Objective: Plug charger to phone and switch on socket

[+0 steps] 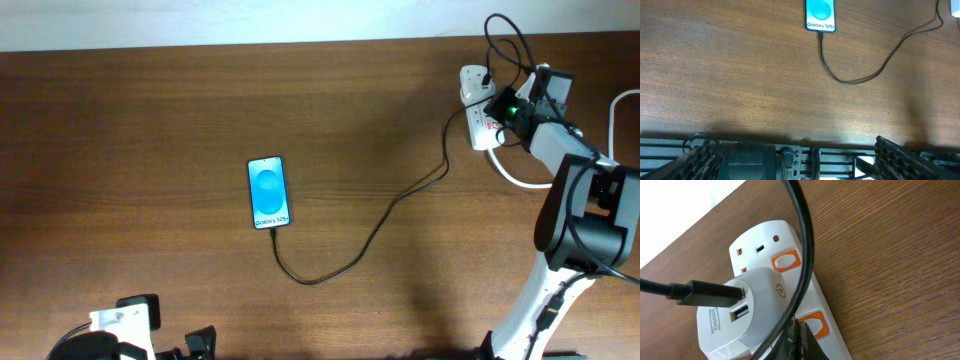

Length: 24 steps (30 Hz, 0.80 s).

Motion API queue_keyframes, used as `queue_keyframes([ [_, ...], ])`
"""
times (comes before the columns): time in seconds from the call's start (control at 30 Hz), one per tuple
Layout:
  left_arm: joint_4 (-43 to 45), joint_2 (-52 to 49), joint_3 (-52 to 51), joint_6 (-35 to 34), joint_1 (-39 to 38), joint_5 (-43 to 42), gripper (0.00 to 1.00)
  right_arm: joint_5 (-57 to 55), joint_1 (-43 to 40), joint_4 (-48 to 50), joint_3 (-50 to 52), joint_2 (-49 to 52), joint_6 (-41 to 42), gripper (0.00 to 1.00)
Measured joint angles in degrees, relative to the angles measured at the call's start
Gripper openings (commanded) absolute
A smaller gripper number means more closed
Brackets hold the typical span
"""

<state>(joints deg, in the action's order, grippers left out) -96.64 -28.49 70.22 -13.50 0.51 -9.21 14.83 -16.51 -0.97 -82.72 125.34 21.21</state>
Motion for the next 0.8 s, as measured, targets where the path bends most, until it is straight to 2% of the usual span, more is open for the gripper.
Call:
queue_keyframes([
  [0.8, 0.00, 0.00, 0.00, 0.00, 0.00, 0.00, 0.99, -0.72, 0.04, 3.19, -0.46, 2.36, -4.96, 0.04],
])
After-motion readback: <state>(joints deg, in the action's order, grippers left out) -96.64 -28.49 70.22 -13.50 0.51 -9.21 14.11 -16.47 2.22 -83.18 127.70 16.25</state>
